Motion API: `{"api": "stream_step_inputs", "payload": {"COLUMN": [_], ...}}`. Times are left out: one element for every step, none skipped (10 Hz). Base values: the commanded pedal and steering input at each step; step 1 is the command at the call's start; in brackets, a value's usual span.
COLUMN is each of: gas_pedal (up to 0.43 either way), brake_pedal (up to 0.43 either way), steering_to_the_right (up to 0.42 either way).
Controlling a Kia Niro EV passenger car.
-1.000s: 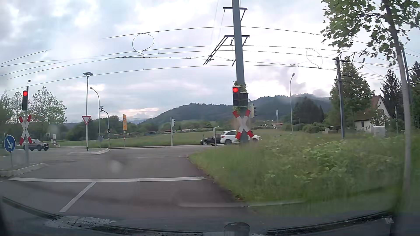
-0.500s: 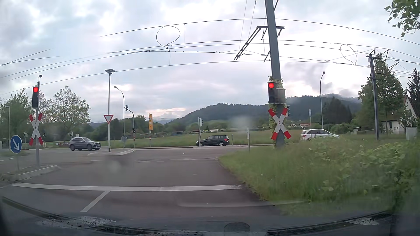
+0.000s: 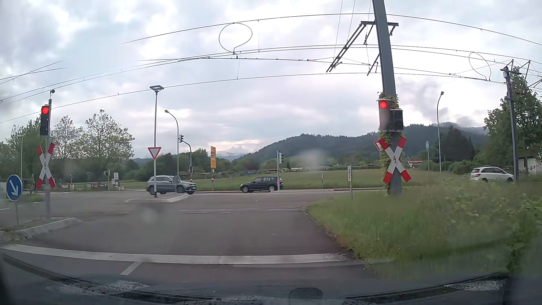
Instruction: Follow the waypoints while adhering to traffic rules and regulations
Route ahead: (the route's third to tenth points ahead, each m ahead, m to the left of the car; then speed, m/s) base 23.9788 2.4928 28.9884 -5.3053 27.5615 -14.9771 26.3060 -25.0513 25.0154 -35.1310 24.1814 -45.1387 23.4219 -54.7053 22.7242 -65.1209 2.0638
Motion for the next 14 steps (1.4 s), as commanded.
{"api": "stream_step_inputs", "payload": {"gas_pedal": [0.0, 0.0, 0.0, 0.0, 0.0, 0.0, 0.0, 0.0, 0.0, 0.0, 0.0, 0.0, 0.0, 0.0], "brake_pedal": [0.146, 0.146, 0.152, 0.159, 0.159, 0.171, 0.171, 0.183, 0.183, 0.183, 0.183, 0.165, 0.159, 0.152], "steering_to_the_right": [-0.163, -0.16, -0.158, -0.154, -0.148, -0.143, -0.138, -0.131, -0.124, -0.112, -0.097, -0.087, -0.081, -0.074]}}
